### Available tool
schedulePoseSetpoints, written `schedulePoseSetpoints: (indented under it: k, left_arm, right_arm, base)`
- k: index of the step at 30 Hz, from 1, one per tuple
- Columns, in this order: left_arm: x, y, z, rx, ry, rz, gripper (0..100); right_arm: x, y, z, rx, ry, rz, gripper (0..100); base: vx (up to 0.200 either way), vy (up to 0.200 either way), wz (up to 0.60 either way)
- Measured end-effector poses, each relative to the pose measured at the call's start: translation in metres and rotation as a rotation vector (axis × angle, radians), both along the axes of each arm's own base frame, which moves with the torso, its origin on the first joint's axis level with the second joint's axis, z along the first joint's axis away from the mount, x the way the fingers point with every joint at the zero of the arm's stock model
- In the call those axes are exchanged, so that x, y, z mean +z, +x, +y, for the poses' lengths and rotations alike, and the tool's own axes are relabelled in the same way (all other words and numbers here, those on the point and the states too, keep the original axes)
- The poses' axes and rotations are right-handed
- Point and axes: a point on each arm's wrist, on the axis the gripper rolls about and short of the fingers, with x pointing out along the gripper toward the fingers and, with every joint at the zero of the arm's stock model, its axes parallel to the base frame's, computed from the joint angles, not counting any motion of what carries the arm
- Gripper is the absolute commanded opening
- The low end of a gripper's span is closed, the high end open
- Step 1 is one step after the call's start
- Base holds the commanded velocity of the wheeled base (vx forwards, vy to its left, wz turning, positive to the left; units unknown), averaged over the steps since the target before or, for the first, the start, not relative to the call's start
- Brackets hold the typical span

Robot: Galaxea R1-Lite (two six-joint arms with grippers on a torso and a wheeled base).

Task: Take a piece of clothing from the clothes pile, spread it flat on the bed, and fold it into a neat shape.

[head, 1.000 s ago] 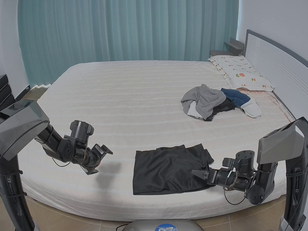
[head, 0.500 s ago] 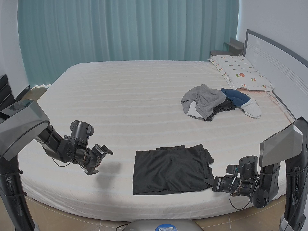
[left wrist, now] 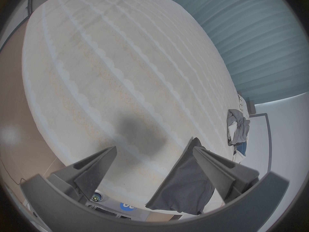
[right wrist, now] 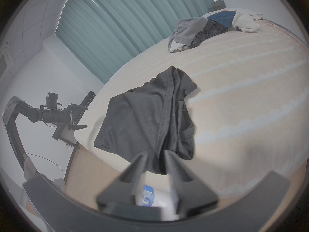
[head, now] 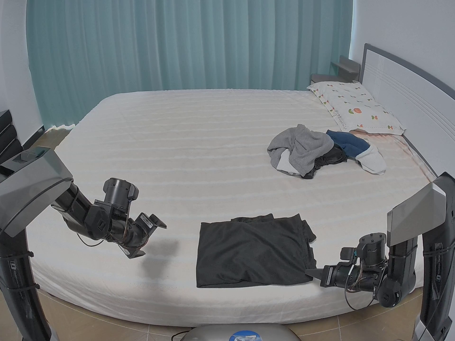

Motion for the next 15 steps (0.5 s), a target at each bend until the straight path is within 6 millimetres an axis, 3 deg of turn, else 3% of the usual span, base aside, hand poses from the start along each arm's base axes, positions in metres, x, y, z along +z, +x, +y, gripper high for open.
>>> schedulePoseSetpoints:
  k: [5, 13, 15]
  left_arm:
    - [0.001, 0.001, 0.0, 0.01, -0.006, -0.001, 100]
    - [0.002, 0.002, 0.0, 0.023, -0.012, -0.006, 100]
    - [0.003, 0.002, 0.0, 0.027, -0.01, -0.007, 100]
  right_arm:
    - [0.018, 0.012, -0.004, 0.019, 0.068, -0.074, 100]
    - [0.043, 0.059, -0.01, -0.058, 0.19, -0.181, 100]
    - [0.047, 0.071, -0.009, -0.094, 0.255, -0.168, 100]
  base:
    - [0.0, 0.0, 0.0]
    - [0.0, 0.0, 0.0]
    - [0.2, 0.0, 0.0]
